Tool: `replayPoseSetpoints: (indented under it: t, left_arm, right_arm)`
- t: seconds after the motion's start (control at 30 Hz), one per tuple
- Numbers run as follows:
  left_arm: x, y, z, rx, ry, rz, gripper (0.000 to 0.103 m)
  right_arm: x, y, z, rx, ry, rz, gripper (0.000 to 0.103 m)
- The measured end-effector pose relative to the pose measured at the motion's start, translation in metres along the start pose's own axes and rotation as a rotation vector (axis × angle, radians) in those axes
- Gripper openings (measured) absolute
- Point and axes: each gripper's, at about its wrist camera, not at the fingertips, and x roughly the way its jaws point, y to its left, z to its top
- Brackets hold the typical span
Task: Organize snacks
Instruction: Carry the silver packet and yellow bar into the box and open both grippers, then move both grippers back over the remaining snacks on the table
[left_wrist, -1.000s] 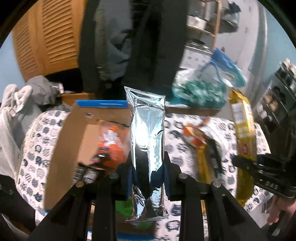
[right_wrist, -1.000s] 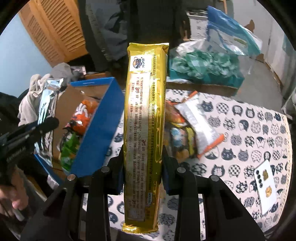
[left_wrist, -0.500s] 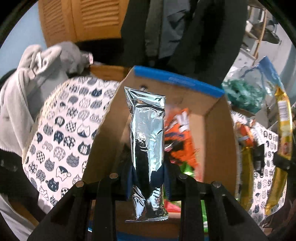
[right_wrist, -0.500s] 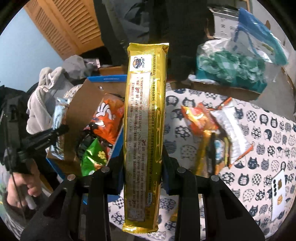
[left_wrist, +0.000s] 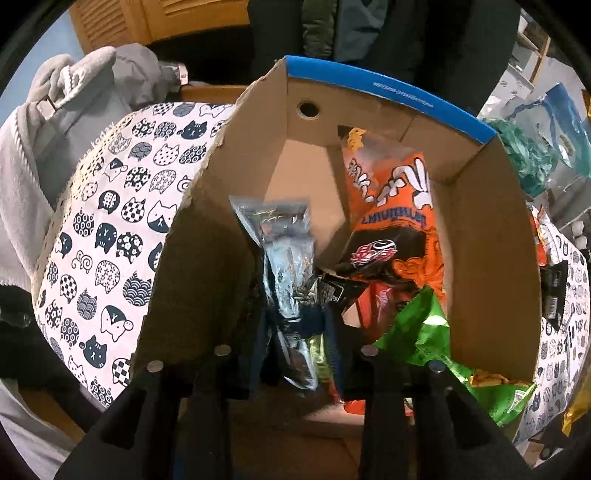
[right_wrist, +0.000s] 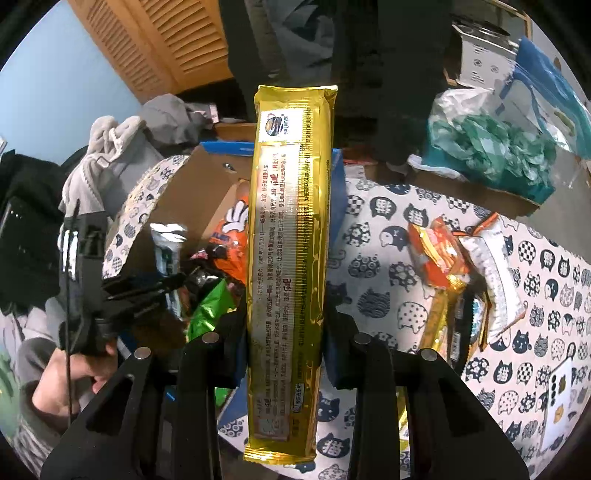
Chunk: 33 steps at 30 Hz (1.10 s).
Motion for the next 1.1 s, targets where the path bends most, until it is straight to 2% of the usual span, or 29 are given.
replayPoseSetpoints:
  t: [0.2, 0.27, 0.57, 0.87, 1.0, 1.1]
  left_arm:
    - [-0.016, 0.004, -0.002, -0.007, -0.038, 0.005, 0.057]
    - [-0.027, 0.006, -0.006, -0.010, -0.065, 0.003, 0.061]
    - [-0.059, 0.025, -0.013, -0.058, -0.127, -0.023, 0.063]
    - [-0.065, 0.038, -0.015, -0.090, -0.140, -0.025, 0.063]
    - [-0.067, 0.040, -0.017, -0.090, -0.142, -0.024, 0.063]
    - [-0.067, 0.039, -0.017, -0.084, -0.140, -0.029, 0.063]
  right_arm:
    - [0.009, 0.019, 0.016, -0.006, 0.030, 0.055, 0.031]
    - [0.015, 0.028, 0.024, -0.024, 0.042, 0.053, 0.031]
    - [0.071, 0.057, 0.054, -0.080, 0.120, -0.006, 0.031]
    - [0.119, 0.059, 0.048, -0.077, 0.231, -0.034, 0.031]
    - [0.125, 0.057, 0.048, -0.085, 0.262, -0.053, 0.037]
    - [0.115, 0.056, 0.051, -0.098, 0.234, -0.076, 0.048]
